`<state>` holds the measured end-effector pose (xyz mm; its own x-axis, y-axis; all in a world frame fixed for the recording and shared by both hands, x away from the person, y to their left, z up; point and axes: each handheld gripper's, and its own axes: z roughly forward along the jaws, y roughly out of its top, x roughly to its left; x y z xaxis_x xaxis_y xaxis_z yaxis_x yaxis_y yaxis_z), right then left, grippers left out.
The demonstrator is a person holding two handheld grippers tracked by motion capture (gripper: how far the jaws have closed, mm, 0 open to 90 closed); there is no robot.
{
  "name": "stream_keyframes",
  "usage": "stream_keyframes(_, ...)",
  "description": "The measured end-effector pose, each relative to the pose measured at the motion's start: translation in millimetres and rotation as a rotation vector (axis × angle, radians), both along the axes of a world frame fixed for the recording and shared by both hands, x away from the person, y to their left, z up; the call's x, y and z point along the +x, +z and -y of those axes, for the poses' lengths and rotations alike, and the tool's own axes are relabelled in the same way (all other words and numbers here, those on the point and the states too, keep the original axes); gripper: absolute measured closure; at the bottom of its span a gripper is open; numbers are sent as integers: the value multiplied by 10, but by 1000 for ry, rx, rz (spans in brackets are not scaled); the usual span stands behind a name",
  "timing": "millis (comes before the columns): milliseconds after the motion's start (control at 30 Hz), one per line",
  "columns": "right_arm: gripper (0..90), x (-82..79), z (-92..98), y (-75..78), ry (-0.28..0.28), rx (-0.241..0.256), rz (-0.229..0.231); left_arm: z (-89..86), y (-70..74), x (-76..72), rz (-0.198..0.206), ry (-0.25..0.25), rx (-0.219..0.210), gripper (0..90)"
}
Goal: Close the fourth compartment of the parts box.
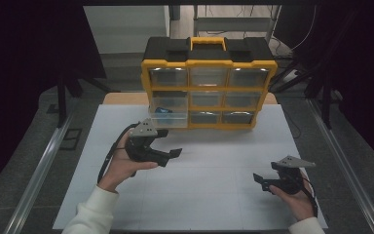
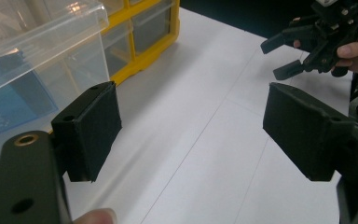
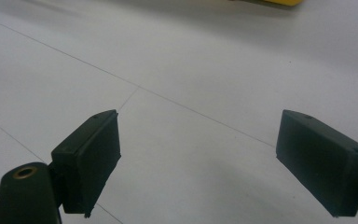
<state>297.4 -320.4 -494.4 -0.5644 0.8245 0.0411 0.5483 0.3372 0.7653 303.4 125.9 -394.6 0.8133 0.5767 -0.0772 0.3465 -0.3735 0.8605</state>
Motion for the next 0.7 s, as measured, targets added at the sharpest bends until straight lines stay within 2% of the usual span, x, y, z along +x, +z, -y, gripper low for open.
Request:
stream_keyframes(167, 142, 4, -8, -4, 2, -1, 0, -8, -36, -9, 8, 15, 7, 206)
stream_keyframes(267, 142, 5, -4, -3, 1, -3, 0, -12, -59, -16, 20, 43, 19, 259)
stream_keyframes(300, 142, 5, -2, -3, 0, -3, -1, -7, -70, -15, 16, 64, 35, 291)
stream_keyframes(367, 142, 8, 4, -2, -1, -2, 3, 6, -85, -7, 2, 113, 67, 426)
stream_keyframes(467, 142, 10, -2, 0, 0, -1, 0, 1, -101, 11, -32, 125, 46, 636)
stream_keyframes(533, 142, 14, -8, -2, 4, -3, 3, -17, -104, 21, -54, 106, 23, 804)
stream_keyframes(600, 142, 16, -9, -3, 7, -5, 3, -35, -105, 31, -63, 92, 3, 895)
stream_keyframes(700, 142, 22, -10, -2, 6, -2, 3, -46, -111, 44, -54, 90, -12, 900)
